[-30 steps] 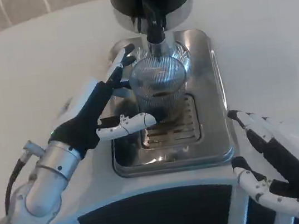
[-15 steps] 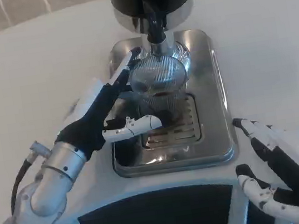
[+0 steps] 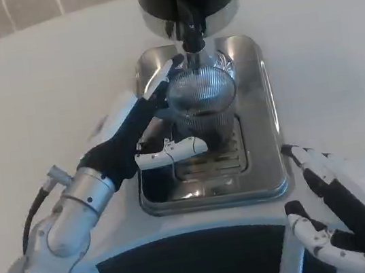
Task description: Grasp the cup under the faucet to collect the drink, then remove the cup.
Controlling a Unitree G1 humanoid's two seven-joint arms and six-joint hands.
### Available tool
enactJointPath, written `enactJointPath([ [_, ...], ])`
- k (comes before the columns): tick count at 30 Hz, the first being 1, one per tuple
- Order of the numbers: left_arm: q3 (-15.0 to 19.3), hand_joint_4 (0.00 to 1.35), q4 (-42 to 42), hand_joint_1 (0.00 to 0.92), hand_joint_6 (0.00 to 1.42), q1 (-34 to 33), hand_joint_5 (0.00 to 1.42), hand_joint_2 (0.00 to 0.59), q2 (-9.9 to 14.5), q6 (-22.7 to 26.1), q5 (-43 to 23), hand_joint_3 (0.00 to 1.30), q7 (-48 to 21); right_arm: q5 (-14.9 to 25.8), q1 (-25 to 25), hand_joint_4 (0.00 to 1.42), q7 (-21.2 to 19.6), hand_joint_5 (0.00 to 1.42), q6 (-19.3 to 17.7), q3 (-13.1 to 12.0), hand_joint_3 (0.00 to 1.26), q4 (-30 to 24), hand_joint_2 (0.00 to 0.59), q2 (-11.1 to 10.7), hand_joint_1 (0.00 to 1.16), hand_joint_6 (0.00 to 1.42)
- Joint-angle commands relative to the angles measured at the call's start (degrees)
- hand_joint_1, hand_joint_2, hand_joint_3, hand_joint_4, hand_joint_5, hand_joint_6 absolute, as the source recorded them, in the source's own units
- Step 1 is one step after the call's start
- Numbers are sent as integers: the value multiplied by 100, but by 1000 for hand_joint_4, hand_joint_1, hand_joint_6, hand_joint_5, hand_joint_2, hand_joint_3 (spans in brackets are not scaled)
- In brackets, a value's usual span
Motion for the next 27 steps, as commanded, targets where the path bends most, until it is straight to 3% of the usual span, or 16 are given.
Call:
enactJointPath([
  [1, -96, 0, 182, 370, 366, -172, 318, 59, -73, 169, 79, 0, 125, -55, 82, 0, 59, 0, 7, -21, 0, -177, 586, 49, 128, 0],
  [17, -270, 0, 403, 354, 379, -468, 331, 59, -198, 413, 159, 0, 307, -93, 17, 0, 124, 0, 32, -50, 0, -172, 586, 80, 142, 0],
  [27, -333, 16, 380, 351, 481, -440, 390, 59, -199, 339, 248, 0, 499, -144, -88, 0, 194, 0, 49, -66, 0, -138, 586, 90, 145, 0],
])
